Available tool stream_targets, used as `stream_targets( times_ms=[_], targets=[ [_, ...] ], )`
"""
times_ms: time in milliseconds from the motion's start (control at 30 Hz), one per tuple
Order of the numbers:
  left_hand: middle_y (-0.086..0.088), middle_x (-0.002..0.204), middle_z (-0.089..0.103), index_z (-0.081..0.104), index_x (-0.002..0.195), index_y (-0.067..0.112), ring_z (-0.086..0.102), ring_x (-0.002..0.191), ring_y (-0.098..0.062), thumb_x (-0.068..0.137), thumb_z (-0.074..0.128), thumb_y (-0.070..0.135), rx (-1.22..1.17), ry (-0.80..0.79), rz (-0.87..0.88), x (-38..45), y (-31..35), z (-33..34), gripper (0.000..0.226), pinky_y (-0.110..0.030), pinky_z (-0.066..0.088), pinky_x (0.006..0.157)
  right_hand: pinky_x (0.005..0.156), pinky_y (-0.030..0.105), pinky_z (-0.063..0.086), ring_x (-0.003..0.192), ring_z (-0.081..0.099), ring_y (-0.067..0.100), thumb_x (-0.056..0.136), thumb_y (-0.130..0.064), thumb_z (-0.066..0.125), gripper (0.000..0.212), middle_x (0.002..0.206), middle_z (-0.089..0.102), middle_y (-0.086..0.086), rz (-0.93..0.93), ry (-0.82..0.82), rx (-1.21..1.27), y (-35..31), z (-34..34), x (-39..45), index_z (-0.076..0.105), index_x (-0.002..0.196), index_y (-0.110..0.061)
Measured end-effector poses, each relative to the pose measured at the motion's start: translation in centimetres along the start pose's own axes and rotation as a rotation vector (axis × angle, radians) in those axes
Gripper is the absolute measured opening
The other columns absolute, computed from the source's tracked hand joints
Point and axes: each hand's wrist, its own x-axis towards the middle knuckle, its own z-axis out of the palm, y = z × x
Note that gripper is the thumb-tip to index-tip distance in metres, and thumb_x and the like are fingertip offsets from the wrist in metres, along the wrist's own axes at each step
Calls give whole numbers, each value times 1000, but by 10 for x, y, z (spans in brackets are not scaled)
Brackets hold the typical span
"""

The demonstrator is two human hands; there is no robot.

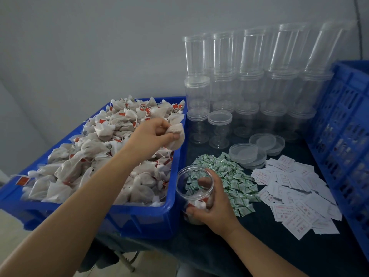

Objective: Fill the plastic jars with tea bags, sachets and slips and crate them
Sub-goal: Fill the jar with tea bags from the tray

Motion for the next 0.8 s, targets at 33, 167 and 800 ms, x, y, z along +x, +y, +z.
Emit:
stream_targets(
  times_ms=[33,167,800],
  targets=[
    [13,79,73,62,87,22,69,73,-2,80,72,25,-20,-31,2,-5,6,1,13,-23,54,68,84,12,51,121,55,-5,57,-43,89,100,134,51,-11,1,0,1,0,0,0,30,132,-73],
    [13,81,73,63,88,19,69,76,-2,78,71,20,-193,-120,8,-22,25,7,13,-11,50,58,87,16,52,120,55,-4,56,-48,87,100,133,52,-12,4,11,-25,-1,0,0,28,132,-73],
    [8,88,65,58,96,22,60,80,-8,83,69,22,442,-427,227,-48,10,43,17,-32,52,77,99,43,54,121,62,15,61,-36,88,102,131,61,-8,35,19,-15,-4,-1,0,35,147,-29]
  ],
)
